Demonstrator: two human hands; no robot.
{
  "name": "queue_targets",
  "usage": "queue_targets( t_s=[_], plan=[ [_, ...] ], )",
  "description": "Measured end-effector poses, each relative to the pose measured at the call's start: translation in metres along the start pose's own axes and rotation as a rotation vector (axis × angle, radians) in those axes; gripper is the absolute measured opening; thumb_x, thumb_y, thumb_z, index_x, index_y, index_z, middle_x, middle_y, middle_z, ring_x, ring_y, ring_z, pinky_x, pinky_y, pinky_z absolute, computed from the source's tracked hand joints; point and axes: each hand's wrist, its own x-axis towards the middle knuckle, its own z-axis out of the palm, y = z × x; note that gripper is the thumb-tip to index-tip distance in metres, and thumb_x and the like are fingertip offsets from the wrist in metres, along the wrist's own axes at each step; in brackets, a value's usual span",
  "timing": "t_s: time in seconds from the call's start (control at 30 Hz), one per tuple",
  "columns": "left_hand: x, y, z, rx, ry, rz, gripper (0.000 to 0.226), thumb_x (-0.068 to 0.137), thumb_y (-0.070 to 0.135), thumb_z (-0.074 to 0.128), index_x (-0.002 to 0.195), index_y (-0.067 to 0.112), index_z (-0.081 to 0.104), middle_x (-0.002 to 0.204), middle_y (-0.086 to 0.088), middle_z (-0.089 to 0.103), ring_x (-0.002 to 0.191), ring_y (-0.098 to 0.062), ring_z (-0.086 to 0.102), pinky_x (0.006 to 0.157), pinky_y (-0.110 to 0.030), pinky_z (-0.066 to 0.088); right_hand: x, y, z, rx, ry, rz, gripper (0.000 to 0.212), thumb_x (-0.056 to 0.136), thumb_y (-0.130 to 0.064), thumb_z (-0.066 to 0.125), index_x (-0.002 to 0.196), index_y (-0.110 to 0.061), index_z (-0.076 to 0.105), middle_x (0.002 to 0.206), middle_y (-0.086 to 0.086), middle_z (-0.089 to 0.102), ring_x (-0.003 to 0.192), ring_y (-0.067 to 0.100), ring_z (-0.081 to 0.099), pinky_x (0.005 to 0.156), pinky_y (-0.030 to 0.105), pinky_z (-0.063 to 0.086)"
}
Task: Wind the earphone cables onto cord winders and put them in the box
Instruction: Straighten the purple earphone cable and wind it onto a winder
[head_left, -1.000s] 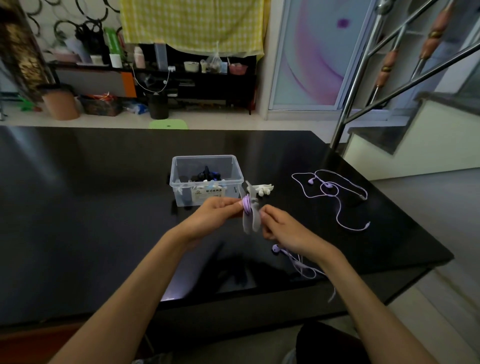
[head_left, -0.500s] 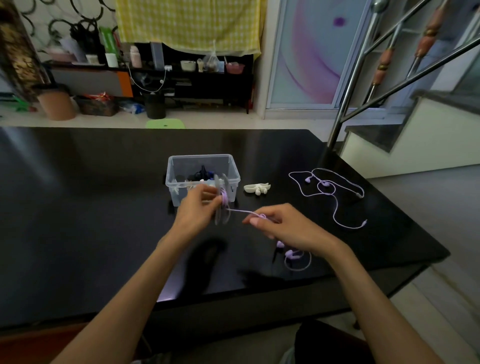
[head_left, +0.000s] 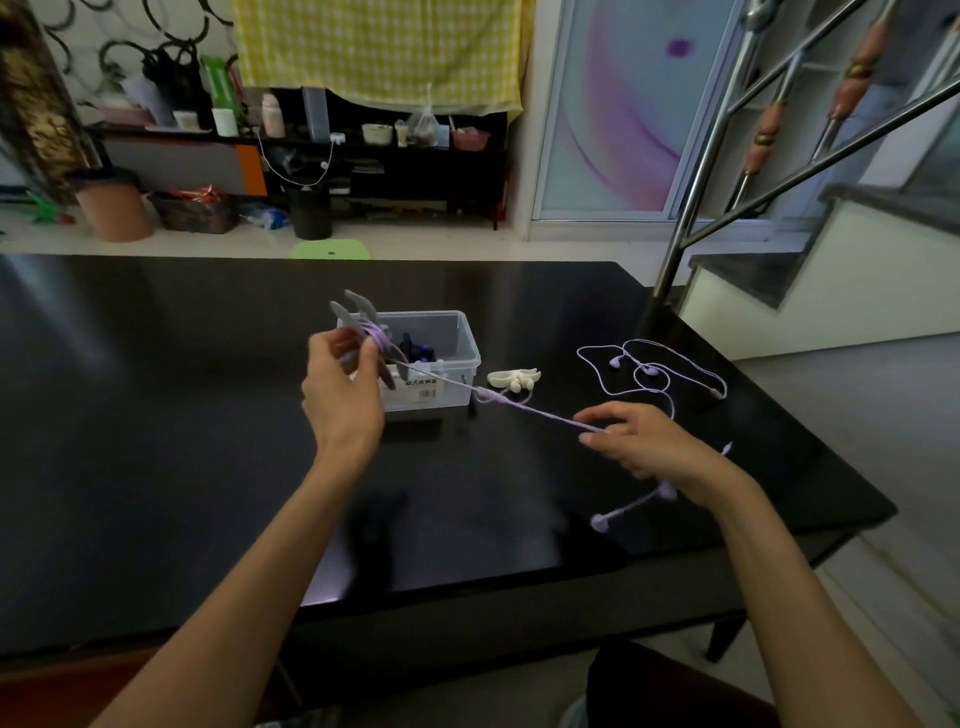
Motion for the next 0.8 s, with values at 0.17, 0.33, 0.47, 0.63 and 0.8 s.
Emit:
queue_targets(
  t_s=[0.17,0.33,0.47,0.63,0.8],
  plan=[
    [0.007,-0.01,-0.004,-0.048,-0.211,-0.074,0.022,0.089,0.023,0.062,0.109,0.018,0.053,0.113,-0.006,0.064,0.1,-0.017,0.064,0.088,-0.041,0.055,0.003,0.015,-0.003,-0.079,-0.064,0.104,0.048,0.081,-0.02,0.071,0.126,-0.021,0.054,0.098,0.01,0.067,0.082,0.008,0.059,0.07,0.018,0.04],
    [-0.003,-0.019,0.001,0.202,-0.384,-0.041,0.021,0.087,0.028,0.065,0.104,0.019,0.057,0.099,0.005,0.064,0.093,-0.012,0.064,0.088,-0.041,0.053,0.009,0.016,0.006,-0.492,-0.027,0.082,0.07,0.074,-0.042,0.075,0.136,-0.03,0.044,0.133,0.004,0.049,0.126,0.021,0.044,0.098,0.03,0.043],
    [-0.009,-0.016,0.003,0.293,-0.433,0.021,0.024,0.09,0.026,0.062,0.111,0.014,0.057,0.101,0.004,0.063,0.092,-0.011,0.061,0.085,-0.035,0.053,0.012,0.0,0.027,-0.487,0.052,-0.165,0.064,0.074,-0.039,0.076,0.131,-0.028,0.05,0.131,0.0,0.051,0.119,0.015,0.047,0.101,0.033,0.041],
    [-0.011,-0.013,0.004,0.304,-0.462,0.024,0.021,0.091,0.022,0.06,0.11,0.015,0.055,0.099,0.006,0.058,0.092,-0.009,0.058,0.082,-0.027,0.051,0.013,-0.011,0.054,-0.485,-0.122,-0.285,0.037,0.073,-0.027,0.079,0.106,-0.033,0.066,0.103,-0.013,0.065,0.089,0.004,0.062,0.085,0.031,0.053],
    [-0.01,-0.016,0.003,0.324,-0.464,0.017,0.019,0.091,0.024,0.06,0.109,0.016,0.057,0.1,0.006,0.059,0.092,-0.01,0.058,0.085,-0.031,0.052,0.017,-0.007,0.059,-0.474,-0.039,-0.345,0.014,0.081,-0.037,0.07,0.09,-0.028,0.075,0.084,-0.008,0.073,0.08,0.002,0.066,0.08,0.031,0.055]
  ],
)
